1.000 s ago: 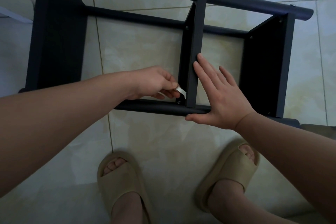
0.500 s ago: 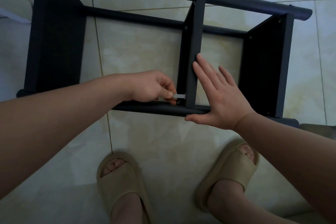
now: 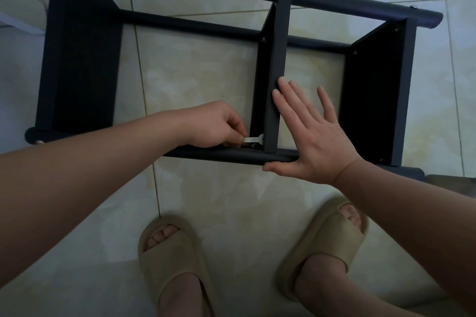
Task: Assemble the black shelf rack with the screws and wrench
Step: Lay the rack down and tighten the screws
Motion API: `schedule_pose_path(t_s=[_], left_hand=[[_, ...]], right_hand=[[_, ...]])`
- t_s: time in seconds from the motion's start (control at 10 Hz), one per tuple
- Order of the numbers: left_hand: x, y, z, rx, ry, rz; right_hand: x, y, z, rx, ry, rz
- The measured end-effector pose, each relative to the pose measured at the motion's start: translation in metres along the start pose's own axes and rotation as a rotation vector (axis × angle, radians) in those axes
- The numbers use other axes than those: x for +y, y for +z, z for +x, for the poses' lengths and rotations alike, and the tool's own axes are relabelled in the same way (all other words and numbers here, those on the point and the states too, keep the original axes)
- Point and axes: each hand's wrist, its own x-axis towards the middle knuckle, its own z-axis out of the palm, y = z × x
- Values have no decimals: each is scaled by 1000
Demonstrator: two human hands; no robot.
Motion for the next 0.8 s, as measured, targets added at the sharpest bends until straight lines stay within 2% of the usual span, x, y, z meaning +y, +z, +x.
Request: schedule_pose_path(t_s=[0.2, 0.5, 0.6, 0.8], left_hand=[[5, -4, 1, 95, 59, -71], [17, 2, 14, 79, -101, -611], [18, 4, 19, 144, -151, -651], [21, 8, 23, 260, -144, -730]], right_hand=[[2, 3, 1, 27, -86, 10], [2, 1, 2, 15, -93, 53], [2, 1, 2, 14, -88, 58], [2, 2, 2, 20, -89, 58]])
